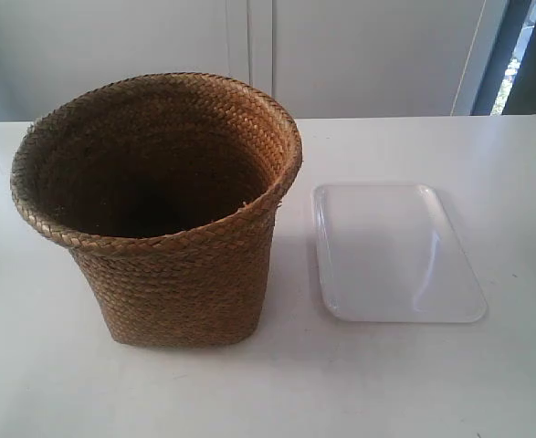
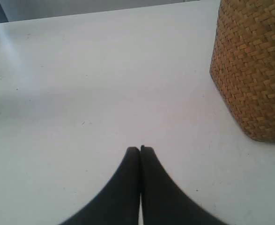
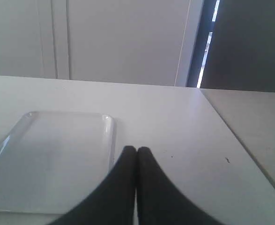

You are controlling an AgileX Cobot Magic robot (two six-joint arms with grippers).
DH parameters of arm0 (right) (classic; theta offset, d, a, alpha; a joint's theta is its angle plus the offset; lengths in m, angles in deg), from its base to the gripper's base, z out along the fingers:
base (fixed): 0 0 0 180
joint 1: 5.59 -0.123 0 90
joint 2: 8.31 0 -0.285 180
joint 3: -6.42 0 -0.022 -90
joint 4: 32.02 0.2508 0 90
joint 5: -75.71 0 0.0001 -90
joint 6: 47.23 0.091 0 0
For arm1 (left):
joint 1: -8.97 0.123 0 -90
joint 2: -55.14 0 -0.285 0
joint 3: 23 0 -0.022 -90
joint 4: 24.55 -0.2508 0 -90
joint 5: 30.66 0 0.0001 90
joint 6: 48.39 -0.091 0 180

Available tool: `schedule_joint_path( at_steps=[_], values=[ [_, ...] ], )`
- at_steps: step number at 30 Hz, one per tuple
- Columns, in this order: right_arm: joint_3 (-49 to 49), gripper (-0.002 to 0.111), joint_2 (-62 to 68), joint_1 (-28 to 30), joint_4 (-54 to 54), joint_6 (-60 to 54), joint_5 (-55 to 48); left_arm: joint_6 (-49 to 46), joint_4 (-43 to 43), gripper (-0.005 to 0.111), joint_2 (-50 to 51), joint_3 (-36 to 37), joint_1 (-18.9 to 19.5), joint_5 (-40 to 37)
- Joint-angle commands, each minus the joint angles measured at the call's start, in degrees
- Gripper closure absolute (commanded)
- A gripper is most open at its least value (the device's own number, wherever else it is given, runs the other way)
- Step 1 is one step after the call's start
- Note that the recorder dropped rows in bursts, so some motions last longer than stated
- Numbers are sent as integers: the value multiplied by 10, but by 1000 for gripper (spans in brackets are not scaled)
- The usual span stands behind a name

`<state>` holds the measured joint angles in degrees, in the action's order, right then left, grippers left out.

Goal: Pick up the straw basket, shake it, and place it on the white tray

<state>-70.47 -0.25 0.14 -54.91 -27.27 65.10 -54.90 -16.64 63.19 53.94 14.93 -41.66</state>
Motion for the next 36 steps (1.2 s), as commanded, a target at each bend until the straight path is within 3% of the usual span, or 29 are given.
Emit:
schedule_joint_path(
  at_steps=[1,17,26,27,30,31,36],
  values=[
    [-3,108,-3,4,1,-3,4,1,6,107,-3,3,1,-1],
    [-3,108,-3,4,-1,-7,5,-10,-9,107,-3,3,1,2],
    [-3,108,-3,4,1,-7,5,-42,-48,107,-3,3,1,72],
    [-3,108,-3,4,2,-5,16,-21,-37,107,-3,3,1,90],
    [-3,108,-3,4,3,32,85,178,132,107,-3,3,1,173],
    [-3,108,-3,4,3,44,106,219,151,107,-3,3,1,182],
    [-3,108,-3,4,3,45,138,240,154,107,-3,3,1,193]
  ],
)
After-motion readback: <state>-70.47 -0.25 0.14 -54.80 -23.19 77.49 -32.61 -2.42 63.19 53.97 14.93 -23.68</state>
